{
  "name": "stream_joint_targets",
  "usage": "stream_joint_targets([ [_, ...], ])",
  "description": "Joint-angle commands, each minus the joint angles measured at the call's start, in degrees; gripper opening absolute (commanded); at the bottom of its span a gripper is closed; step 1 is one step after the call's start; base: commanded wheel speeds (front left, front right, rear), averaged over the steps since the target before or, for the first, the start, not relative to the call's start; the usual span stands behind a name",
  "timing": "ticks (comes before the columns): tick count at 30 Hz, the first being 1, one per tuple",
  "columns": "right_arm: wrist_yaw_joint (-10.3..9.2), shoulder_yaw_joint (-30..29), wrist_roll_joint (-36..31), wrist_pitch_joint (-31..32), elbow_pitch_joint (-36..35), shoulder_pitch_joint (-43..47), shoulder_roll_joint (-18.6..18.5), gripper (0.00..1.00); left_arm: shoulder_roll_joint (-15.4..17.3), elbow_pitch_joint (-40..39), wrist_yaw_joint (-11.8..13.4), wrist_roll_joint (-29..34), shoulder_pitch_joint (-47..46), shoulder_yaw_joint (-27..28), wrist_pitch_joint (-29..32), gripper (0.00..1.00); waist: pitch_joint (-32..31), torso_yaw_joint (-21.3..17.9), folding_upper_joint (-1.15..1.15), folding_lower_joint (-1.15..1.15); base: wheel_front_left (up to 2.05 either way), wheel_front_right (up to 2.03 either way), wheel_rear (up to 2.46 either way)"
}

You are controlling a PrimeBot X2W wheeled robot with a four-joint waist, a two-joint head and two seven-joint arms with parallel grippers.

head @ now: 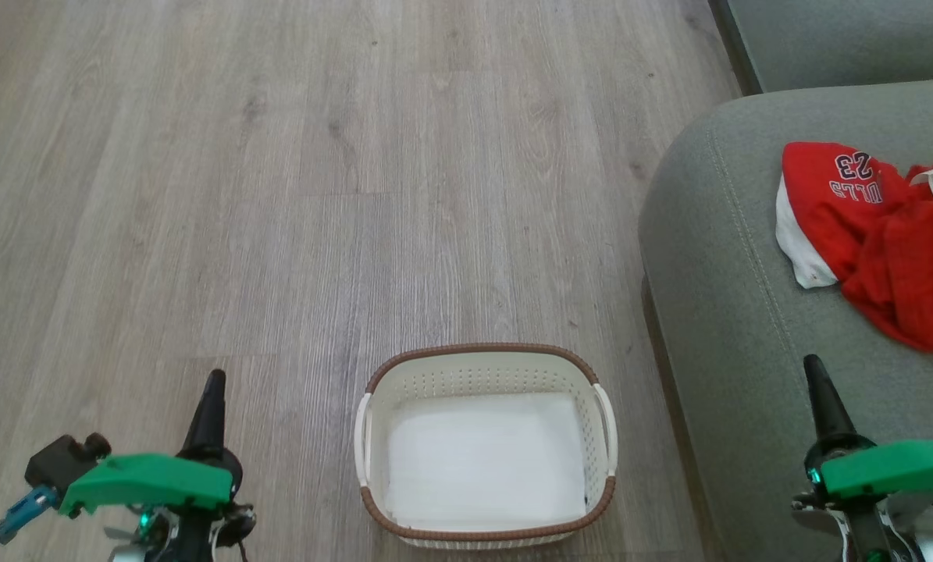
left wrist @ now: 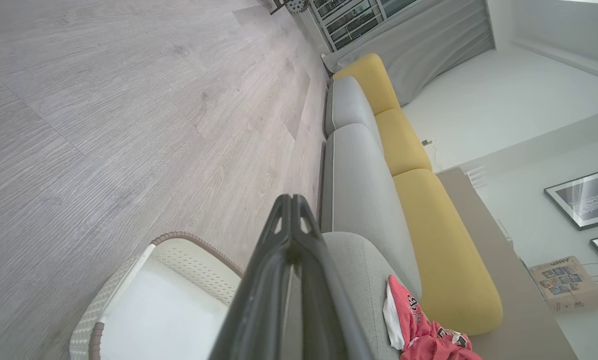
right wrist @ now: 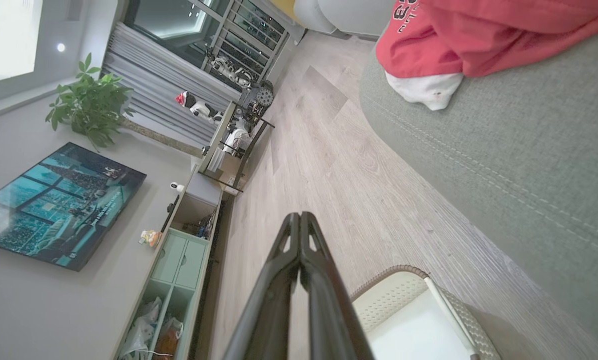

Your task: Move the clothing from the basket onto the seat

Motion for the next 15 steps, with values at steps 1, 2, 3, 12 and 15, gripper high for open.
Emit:
stream_joint_targets([
  [1, 0.0, 0.12, 1.55, 0.44, -1.43, -3.5, -0.06, 0.0, 0.3, -1.65, -0.61, -1.53, -3.52, 2.3, 0.47, 0.0, 0.0, 0.01, 0.0, 0.0, 0.0, 0.0, 0.0],
  [2, 0.0, 0.06, 2.09, 0.58, -1.35, -3.59, 0.02, 0.0, 0.24, -1.63, -0.69, -2.08, -3.55, 2.49, 0.63, 0.0, 0.0, 0.01, 0.0, 0.0, 0.0, 0.0, 0.0],
  [3, 0.0, 0.01, 2.64, 0.73, -1.28, -3.67, 0.11, 0.0, 0.18, -1.62, -0.77, -2.63, -3.58, 2.67, 0.8, 0.0, 0.0, 0.01, 0.0, 0.0, 0.0, 0.0, 0.0],
  [12, 0.0, -0.49, 7.54, 2.04, -0.59, -4.44, 0.89, 0.0, -0.35, -1.46, -1.49, -7.58, -3.84, 4.35, 2.29, 0.0, -0.01, 0.03, 0.0, 0.0, 0.0, 0.0, 0.0],
  [15, 0.0, -0.66, 9.17, 2.47, -0.36, -4.7, 1.16, 0.0, -0.53, -1.41, -1.73, -9.23, -3.93, 4.9, 2.79, 0.0, -0.02, 0.04, 0.0, 0.0, 0.0, 0.0, 0.0],
])
